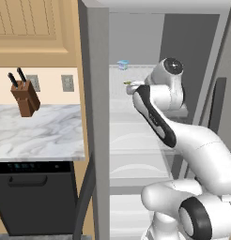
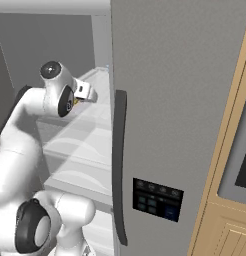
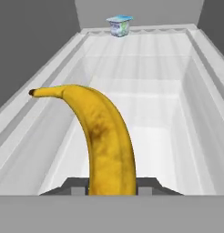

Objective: Pick the apple and banana from the fridge and place them on the plate next to the blender to make a fruit smoothie.

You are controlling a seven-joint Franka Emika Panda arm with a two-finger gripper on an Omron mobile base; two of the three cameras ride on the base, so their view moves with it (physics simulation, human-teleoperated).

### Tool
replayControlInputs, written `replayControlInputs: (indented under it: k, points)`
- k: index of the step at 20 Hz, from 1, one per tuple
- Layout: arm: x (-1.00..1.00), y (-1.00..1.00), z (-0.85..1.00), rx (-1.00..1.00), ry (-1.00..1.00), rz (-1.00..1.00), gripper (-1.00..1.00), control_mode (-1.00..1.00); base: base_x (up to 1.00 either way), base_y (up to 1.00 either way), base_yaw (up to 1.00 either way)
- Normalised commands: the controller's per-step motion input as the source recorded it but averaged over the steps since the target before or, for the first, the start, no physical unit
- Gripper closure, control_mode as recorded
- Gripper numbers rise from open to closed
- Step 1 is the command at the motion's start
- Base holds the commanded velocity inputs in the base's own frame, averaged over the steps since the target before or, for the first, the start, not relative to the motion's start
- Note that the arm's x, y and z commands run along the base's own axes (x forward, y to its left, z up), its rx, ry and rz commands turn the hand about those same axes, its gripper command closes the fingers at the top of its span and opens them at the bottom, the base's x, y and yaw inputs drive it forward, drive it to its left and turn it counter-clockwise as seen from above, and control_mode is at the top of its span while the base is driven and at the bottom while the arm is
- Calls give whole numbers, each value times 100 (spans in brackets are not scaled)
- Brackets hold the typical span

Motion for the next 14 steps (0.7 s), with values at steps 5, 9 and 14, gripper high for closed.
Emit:
replayControlInputs:
  k: [5,9,14]
  points:
    - [-100,0,66,0,-12,0,100,-100,0,0,0]
    - [-100,-1,39,0,6,0,100,-100,0,0,0]
    - [-100,-33,0,-2,34,2,100,-100,0,0,0]
